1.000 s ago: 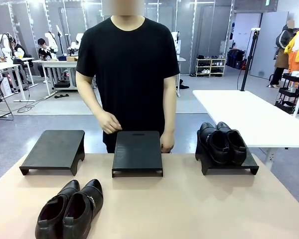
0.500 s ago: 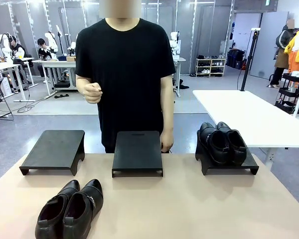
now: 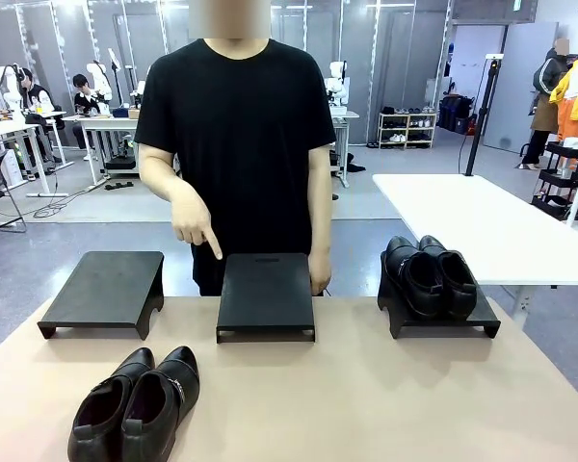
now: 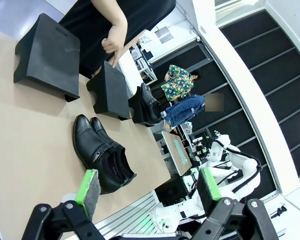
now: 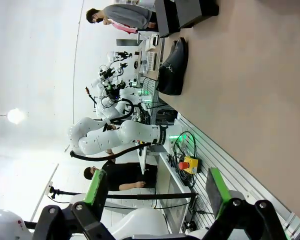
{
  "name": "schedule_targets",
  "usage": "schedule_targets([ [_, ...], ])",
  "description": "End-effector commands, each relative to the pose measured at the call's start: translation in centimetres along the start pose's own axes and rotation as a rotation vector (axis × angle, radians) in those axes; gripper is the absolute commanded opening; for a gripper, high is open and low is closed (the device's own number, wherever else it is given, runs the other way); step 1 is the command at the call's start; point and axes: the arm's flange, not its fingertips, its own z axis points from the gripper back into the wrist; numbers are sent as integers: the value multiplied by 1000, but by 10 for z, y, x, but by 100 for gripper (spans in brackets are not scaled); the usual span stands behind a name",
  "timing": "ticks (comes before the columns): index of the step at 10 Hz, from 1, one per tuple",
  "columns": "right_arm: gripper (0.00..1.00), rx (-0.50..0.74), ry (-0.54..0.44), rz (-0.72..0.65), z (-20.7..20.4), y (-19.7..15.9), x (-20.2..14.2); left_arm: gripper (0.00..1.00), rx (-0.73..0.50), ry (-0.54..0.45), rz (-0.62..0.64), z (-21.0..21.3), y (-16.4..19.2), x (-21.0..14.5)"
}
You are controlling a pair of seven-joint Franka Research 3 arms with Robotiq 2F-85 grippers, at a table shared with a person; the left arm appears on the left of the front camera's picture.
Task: Place the shoes on the stand as instructed by the person.
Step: Pick up another pair of Shoes and place it on the Shoes Stand indicated by the person.
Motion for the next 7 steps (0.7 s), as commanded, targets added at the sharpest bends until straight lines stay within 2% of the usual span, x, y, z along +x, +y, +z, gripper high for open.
schedule_targets([
  [1, 100, -15, 11, 0, 0, 3, -3, 100, -11, -2, -19, 1, -1, 0],
  [3, 100, -15, 11, 0, 0, 3, -3, 100, 0, 0, 0, 0, 0, 0],
  [4, 100, -15, 11, 0, 0, 3, -3, 100, 94, 43, 20, -7, -10, 10],
  [7, 100, -15, 11, 0, 0, 3, -3, 100, 184, 128, 50, -29, -65, 34],
])
